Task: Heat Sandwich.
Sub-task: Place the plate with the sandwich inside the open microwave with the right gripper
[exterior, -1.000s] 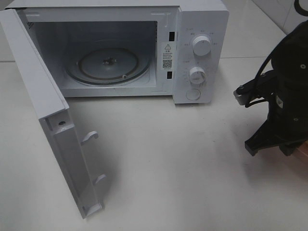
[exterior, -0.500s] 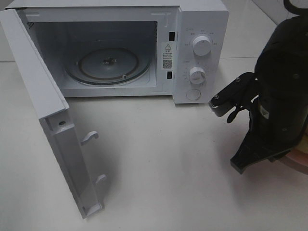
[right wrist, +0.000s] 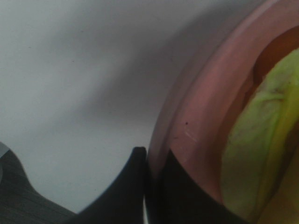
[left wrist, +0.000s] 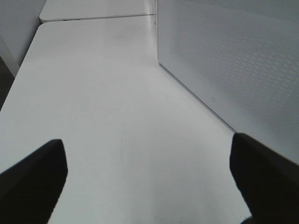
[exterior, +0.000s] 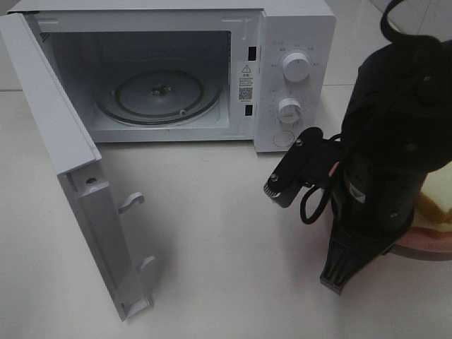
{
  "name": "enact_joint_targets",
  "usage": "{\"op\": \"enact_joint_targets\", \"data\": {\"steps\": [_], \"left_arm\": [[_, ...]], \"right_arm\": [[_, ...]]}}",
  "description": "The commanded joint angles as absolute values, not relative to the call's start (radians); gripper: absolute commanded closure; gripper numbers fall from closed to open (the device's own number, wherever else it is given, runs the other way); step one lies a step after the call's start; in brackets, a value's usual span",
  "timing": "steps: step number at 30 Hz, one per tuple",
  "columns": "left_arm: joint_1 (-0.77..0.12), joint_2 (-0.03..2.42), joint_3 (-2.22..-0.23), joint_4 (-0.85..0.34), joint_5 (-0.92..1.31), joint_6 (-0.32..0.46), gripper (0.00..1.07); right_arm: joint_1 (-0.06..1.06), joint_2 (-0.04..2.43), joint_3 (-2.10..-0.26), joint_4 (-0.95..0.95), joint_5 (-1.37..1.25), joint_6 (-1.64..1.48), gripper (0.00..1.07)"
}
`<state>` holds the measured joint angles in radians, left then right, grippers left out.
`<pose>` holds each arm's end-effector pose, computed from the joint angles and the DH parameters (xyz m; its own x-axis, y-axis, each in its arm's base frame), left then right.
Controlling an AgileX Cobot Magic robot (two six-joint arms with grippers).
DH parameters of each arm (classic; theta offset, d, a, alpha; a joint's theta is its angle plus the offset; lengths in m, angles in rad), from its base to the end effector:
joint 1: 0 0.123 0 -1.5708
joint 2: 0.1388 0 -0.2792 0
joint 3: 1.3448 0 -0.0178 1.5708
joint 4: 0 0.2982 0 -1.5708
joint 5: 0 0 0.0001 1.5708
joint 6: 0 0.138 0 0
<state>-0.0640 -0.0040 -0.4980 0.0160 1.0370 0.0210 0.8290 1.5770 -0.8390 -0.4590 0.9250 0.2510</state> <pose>0.0856 -0.0036 0.2812 -0.4304 0.0568 -0.9009 0.0641 0.9974 0.0322 0.2350 0.1841 0.1039 -0.6485 -0.7604 -0.0347 -0.7033 0.6160 -0.3550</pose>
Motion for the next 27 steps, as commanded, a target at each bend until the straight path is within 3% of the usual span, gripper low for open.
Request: {"op": "enact_joint_targets", "data": {"steps": [1,9,27], "left_arm": [[-0.062,-0.031,-0.494,0.01,1.028,0.022,0.17],[-0.062,-0.031,-0.494,0.01,1.028,0.022,0.17],[-0.062,-0.031,-0.494,0.01,1.028,0.022,0.17]], "right_arm": [[0.856,1.566,-0.838,-0.487,0.945,0.213,1.06],[0.921,1.566,-0.838,-0.488,0.927,0.104,1.05],[0.921,1.566,-0.839,-0.487,0.742,-0.299,1.04]]}}
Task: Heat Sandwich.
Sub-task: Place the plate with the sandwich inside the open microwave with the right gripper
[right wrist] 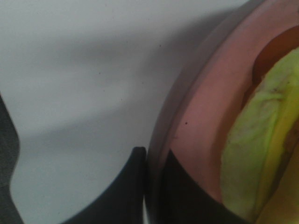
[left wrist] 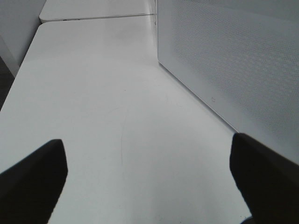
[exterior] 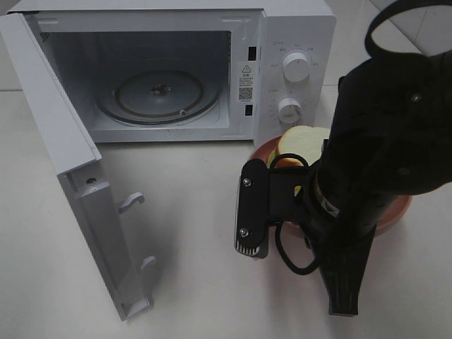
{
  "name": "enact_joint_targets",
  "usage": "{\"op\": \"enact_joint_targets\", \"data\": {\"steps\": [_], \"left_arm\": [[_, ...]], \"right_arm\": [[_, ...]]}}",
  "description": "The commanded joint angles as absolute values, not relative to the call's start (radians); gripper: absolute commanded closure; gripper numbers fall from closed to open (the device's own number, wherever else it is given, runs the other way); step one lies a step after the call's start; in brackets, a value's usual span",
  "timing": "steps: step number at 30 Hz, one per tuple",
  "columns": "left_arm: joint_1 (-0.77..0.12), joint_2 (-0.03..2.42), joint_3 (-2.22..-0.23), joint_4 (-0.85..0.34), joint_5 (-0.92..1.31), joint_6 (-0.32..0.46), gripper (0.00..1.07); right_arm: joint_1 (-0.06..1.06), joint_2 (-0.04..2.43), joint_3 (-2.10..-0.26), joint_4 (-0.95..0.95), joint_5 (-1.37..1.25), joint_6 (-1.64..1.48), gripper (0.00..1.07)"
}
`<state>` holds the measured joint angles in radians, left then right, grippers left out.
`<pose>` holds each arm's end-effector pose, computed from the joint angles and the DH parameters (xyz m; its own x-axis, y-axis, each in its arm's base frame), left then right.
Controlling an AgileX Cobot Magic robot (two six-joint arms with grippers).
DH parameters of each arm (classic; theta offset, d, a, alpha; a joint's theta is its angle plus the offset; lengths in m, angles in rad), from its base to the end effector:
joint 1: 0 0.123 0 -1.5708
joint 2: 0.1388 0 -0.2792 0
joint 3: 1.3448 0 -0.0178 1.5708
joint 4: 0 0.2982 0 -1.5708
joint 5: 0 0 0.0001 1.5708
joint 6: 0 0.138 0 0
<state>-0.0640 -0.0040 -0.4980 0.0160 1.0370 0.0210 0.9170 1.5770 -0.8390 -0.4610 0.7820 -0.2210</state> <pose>0.0856 -0.0036 0.2812 -0.4304 0.0568 -0.9009 0.0641 0.9974 0.0322 0.2250 0.2224 0.1042 -0.1249 -0.9922 0.0009 -0.9247 0.1161 -0.3626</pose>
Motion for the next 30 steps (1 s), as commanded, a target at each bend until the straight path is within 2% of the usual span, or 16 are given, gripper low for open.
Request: {"op": "enact_joint_targets", "data": {"steps": [1,9,20,30], "left_arm": [[-0.062,-0.031,-0.494,0.01,1.028,0.022,0.17],[-0.062,-0.031,-0.494,0.01,1.028,0.022,0.17],[-0.062,-0.031,-0.494,0.01,1.028,0.022,0.17],[-0.062,-0.031,-0.494,0.01,1.028,0.022,0.17]], "right_arm": [[0.921,1.566,-0.839,-0.487,0.742,-0.299,1.04],[0.921,1.566,-0.839,-0.487,0.641,-0.515,1.04],[0.92,1.566,-0.839,-0.486,0.506,-0.534,1.04],[0.824,1.566,-0.839,-0.445,0.495,-0.813,1.07]]}}
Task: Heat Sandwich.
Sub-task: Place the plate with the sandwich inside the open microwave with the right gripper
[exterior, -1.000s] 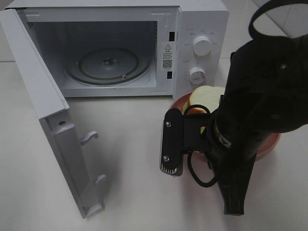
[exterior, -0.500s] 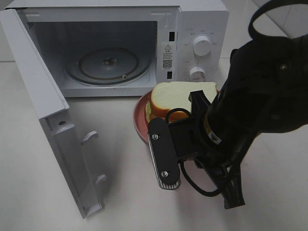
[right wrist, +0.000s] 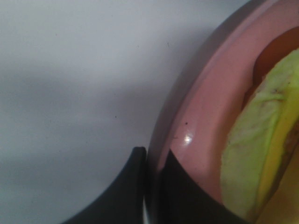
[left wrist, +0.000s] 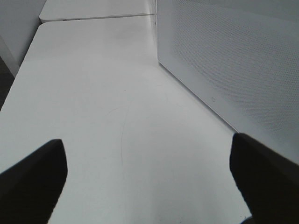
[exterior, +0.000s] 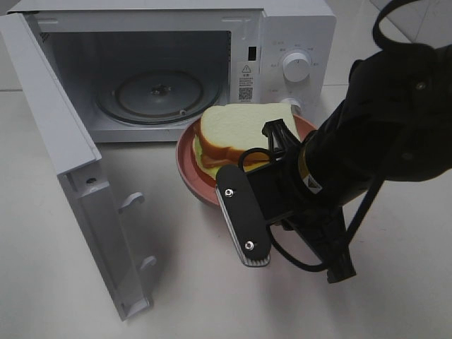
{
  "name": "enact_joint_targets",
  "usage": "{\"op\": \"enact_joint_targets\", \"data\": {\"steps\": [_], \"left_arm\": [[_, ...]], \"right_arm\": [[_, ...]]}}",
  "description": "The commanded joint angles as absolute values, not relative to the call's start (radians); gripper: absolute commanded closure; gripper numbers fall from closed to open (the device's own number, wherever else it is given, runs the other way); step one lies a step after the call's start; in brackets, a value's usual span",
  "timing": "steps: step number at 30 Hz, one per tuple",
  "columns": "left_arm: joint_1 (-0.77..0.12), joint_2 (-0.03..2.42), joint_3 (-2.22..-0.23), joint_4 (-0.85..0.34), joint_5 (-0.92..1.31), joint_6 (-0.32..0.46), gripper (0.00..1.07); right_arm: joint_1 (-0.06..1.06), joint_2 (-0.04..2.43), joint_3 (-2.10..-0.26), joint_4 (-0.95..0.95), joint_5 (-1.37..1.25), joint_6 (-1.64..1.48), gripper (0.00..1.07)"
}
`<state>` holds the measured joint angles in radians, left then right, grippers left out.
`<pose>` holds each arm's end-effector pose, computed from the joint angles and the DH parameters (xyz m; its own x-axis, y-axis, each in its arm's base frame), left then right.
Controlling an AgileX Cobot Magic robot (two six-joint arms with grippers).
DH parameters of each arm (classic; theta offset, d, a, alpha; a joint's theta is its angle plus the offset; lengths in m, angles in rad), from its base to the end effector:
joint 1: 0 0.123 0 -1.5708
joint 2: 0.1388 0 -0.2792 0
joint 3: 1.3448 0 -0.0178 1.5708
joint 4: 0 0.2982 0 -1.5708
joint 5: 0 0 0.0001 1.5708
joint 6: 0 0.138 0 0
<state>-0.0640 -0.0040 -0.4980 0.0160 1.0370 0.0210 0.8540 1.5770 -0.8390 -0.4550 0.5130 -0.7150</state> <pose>0.0856 -0.0036 0.2812 -0.4304 0.0568 -0.9009 0.0641 0.9974 0.0322 0.2505 0.2421 0.1115 0.3477 -0.9375 -0.0164 -0.8266 -0.2982 -0.4773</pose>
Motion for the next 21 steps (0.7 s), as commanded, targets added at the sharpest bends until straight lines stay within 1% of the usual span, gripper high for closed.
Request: {"op": "enact_joint_targets", "data": {"steps": [1,3,6,7,8,10,21], "left_arm": [[-0.062,-0.031,-0.494,0.01,1.028,0.022,0.17],[-0.062,-0.031,-0.494,0.01,1.028,0.022,0.17],[-0.062,-0.031,-0.494,0.01,1.028,0.022,0.17],[-0.062,-0.031,-0.494,0.01,1.028,0.022,0.17],[-0.062,-0.031,-0.494,0.01,1.028,0.022,0.17],[-0.062,-0.031,-0.494,0.01,1.028,0.022,0.17],[-0.062,-0.031,-0.494,0.01,1.028,0.022,0.17]], "right_arm": [[0.813,1.566,-0.839,-0.428,0.493,-0.845,1.07],[0.803,1.566,-0.839,-0.409,0.492,-0.886,1.07],[0.774,1.566,-0.84,-0.312,0.473,-1.062,1.07],[0.774,1.566,-0.84,-0.312,0.473,-1.062,1.07],[0.762,1.566,-0.84,-0.259,0.459,-1.149,1.07],[0.752,1.566,-0.84,-0.221,0.444,-1.208,1.07],[0.742,1.566,-0.843,-0.139,0.433,-1.37,1.07]]}}
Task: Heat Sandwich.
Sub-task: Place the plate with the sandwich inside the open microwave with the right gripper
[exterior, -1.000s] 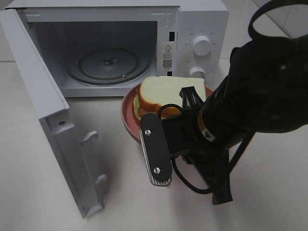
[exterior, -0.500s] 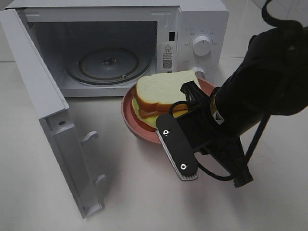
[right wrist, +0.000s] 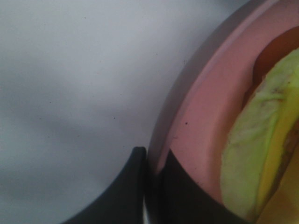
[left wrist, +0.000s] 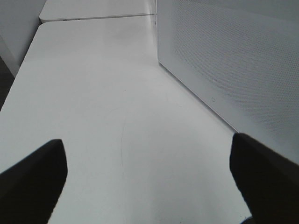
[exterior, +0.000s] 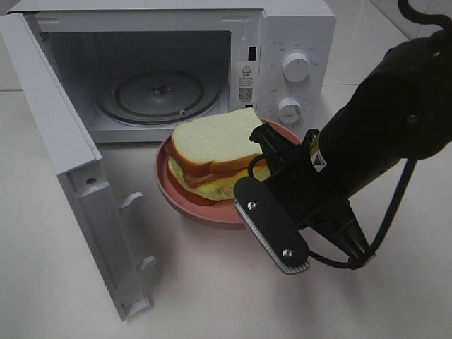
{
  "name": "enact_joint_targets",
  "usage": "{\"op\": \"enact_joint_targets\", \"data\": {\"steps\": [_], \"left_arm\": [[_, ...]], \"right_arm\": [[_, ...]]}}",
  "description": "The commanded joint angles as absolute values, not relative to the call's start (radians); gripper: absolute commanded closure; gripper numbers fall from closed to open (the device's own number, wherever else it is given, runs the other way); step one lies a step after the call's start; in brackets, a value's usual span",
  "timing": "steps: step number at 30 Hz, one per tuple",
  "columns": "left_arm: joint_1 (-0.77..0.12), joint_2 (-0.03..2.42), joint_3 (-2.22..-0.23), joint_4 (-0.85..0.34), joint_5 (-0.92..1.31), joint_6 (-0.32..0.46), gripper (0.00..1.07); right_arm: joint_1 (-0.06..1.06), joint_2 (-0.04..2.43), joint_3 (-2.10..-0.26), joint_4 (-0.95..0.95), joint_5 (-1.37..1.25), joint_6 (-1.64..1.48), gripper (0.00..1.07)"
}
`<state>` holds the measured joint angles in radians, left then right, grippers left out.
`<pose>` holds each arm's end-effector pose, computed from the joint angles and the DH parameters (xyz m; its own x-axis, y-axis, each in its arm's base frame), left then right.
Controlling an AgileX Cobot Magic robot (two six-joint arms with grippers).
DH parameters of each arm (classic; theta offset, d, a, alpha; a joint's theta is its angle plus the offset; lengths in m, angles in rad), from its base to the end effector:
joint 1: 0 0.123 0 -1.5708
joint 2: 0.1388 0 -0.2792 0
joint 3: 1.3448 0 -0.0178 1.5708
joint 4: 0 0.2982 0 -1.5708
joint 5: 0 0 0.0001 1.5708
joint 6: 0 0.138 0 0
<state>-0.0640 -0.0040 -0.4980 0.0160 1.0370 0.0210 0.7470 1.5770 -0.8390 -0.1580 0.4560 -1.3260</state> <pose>0.0856 -0.0036 0.2812 -0.4304 0.0568 -0.9009 0.0641 0.9974 0.0322 0.2637 0.2311 0.1099 0.5843 -0.8114 0.0152 -0.7182 -0.5257 -0.4559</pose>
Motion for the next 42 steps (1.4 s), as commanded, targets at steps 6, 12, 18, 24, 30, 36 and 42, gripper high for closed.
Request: {"op": "enact_joint_targets", "data": {"steps": [6,12,18,24,30,36,42], "left_arm": [[-0.062,-0.031,-0.494,0.01,1.028,0.022,0.17],[-0.062,-0.031,-0.494,0.01,1.028,0.022,0.17],[-0.062,-0.031,-0.494,0.01,1.028,0.022,0.17],[-0.062,-0.031,-0.494,0.01,1.028,0.022,0.17],[-0.062,-0.031,-0.494,0.01,1.028,0.022,0.17],[-0.062,-0.031,-0.494,0.01,1.028,0.022,0.17],[-0.062,-0.031,-0.494,0.01,1.028,0.022,0.17]], "right_arm": [[0.742,1.566,-0.866,-0.117,0.446,-1.399,1.07],[0.742,1.566,-0.905,-0.106,0.488,-1.431,1.07],[0.742,1.567,-0.937,-0.083,0.538,-1.453,1.07],[0.742,1.567,-0.975,-0.066,0.591,-1.47,1.07],[0.742,1.567,-1.001,-0.06,0.624,-1.483,1.07],[0.742,1.567,-1.038,-0.011,0.661,-1.526,1.07],[0.742,1.593,-1.079,0.0,0.67,-1.539,1.07]]}}
